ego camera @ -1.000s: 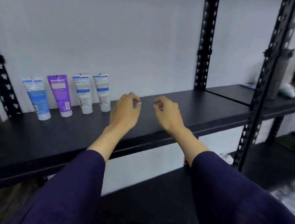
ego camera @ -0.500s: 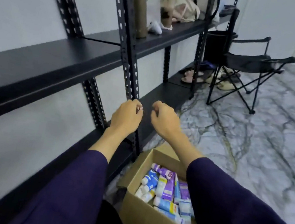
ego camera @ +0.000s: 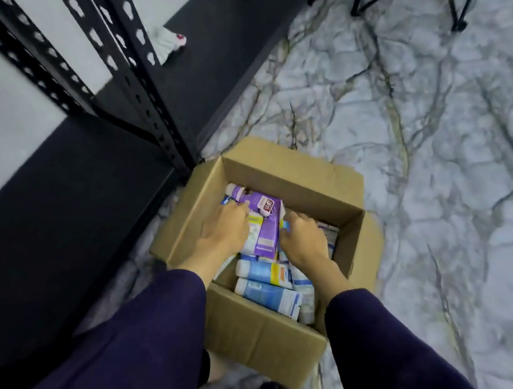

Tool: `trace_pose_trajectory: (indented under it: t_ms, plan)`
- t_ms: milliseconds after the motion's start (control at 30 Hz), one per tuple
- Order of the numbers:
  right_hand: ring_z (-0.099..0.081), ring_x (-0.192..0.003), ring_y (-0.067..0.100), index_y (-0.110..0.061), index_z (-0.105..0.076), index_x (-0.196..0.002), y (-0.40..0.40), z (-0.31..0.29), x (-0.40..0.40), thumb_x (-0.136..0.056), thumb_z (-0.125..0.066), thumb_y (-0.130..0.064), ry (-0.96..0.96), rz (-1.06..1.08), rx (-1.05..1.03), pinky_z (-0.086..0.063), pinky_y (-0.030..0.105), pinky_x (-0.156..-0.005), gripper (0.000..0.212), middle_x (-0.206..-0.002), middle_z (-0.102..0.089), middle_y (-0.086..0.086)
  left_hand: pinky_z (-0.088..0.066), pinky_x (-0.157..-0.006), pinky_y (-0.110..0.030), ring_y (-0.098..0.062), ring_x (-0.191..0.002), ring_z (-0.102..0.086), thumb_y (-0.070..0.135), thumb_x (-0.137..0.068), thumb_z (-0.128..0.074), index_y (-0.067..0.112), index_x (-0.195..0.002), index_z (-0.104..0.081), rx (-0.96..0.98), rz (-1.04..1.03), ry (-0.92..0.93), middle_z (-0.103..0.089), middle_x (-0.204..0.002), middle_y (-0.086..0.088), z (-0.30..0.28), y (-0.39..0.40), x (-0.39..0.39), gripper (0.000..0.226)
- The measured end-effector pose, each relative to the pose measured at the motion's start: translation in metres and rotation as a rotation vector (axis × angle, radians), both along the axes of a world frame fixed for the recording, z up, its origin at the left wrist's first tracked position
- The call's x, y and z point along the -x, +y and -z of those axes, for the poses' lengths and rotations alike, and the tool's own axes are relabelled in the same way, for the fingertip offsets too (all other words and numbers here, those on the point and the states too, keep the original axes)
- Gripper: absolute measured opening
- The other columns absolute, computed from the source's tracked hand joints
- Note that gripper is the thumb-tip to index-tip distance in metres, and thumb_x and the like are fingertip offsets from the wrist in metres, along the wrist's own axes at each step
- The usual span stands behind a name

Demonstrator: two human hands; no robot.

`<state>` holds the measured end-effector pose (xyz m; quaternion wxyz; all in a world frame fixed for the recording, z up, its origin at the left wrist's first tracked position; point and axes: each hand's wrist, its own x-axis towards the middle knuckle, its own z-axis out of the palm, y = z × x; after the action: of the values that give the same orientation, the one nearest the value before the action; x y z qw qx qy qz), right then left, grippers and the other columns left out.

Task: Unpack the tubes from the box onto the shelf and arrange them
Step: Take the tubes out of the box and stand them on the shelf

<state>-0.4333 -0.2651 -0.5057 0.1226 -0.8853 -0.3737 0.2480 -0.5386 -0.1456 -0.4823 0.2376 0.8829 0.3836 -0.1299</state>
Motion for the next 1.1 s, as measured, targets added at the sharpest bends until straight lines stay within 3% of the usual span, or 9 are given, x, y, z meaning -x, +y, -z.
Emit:
trace_pose_trajectory:
  t_ms: [133,333,533,700,867,1000,1100]
  plan:
    - [-0.052,-0.111,0.033,-0.010,-0.050,-0.122,-0.003,0.047,0.003,-0.092,-0.047,-0.019,0.107,0.100,0.055,-0.046,0.042,-0.086,0.031,-0.121,-0.055,0.014,-0.043,-0.096,-0.044,-0.033,-0.114,-0.051,0.014,-0.092,-0.049,0.010,-0.119,-0.058,0.088,-0.019,0.058,-0.054,-0.122,-0.013,0.053,0.005,0.007,0.028]
    - [-0.047,-0.119,0.027,-0.011,-0.040,-0.131,-0.004,0.092,0.003,-0.096,-0.047,-0.025,0.208,0.334,0.032,-0.045,0.039,-0.091,0.038,-0.130,-0.047,0.012,-0.044,-0.098,-0.043,-0.031,-0.119,-0.047,0.017,-0.096,-0.049,0.013,-0.139,-0.037,0.215,-0.053,0.093,-0.041,-0.132,-0.014,0.101,0.002,-0.004,0.045]
    - [-0.046,-0.122,0.027,-0.008,-0.037,-0.138,0.019,0.120,0.001,-0.094,-0.055,-0.029,0.248,0.410,-0.033,-0.042,0.035,-0.096,0.052,-0.133,-0.046,0.015,-0.047,-0.093,-0.042,-0.033,-0.120,-0.046,0.023,-0.095,-0.055,0.019,-0.146,-0.022,0.250,-0.120,0.078,-0.024,-0.143,-0.015,0.133,-0.007,-0.019,0.061]
    - [-0.042,-0.124,0.030,-0.005,-0.040,-0.134,0.029,0.128,-0.004,-0.095,-0.051,-0.033,0.253,0.405,0.067,-0.038,0.036,-0.099,0.049,-0.136,-0.041,0.018,-0.049,-0.093,-0.043,-0.033,-0.118,-0.044,0.022,-0.093,-0.058,0.026,-0.146,-0.022,0.221,-0.131,0.075,-0.022,-0.140,-0.016,0.146,-0.002,-0.024,0.064]
    - [-0.044,-0.118,0.035,0.004,-0.043,-0.124,0.025,0.120,-0.007,-0.097,-0.047,-0.024,0.306,0.365,0.066,-0.037,0.034,-0.093,0.039,-0.128,-0.046,0.023,-0.040,-0.098,-0.043,-0.038,-0.125,-0.034,0.021,-0.093,-0.057,0.031,-0.149,-0.013,0.308,-0.155,0.171,-0.020,-0.141,-0.022,0.136,0.004,-0.029,0.072]
    - [-0.058,-0.090,0.022,-0.004,-0.039,-0.117,0.017,0.104,-0.001,-0.100,-0.043,-0.025,0.527,0.463,-0.103,-0.047,0.021,-0.063,0.028,-0.108,-0.059,0.012,-0.029,-0.104,-0.048,-0.045,-0.131,-0.024,0.029,-0.097,-0.044,0.032,-0.150,-0.003,0.385,-0.163,0.213,-0.023,-0.143,-0.028,0.124,0.004,-0.023,0.067]
    - [-0.062,-0.088,0.016,-0.011,-0.037,-0.115,0.011,0.084,0.002,-0.100,-0.041,-0.029,0.607,0.467,-0.191,-0.057,0.038,-0.074,0.024,-0.107,-0.059,0.007,-0.034,-0.103,-0.043,-0.044,-0.127,-0.037,0.028,-0.098,-0.042,0.032,-0.151,-0.002,0.438,-0.220,0.173,-0.009,-0.150,-0.029,0.109,0.003,-0.008,0.066]
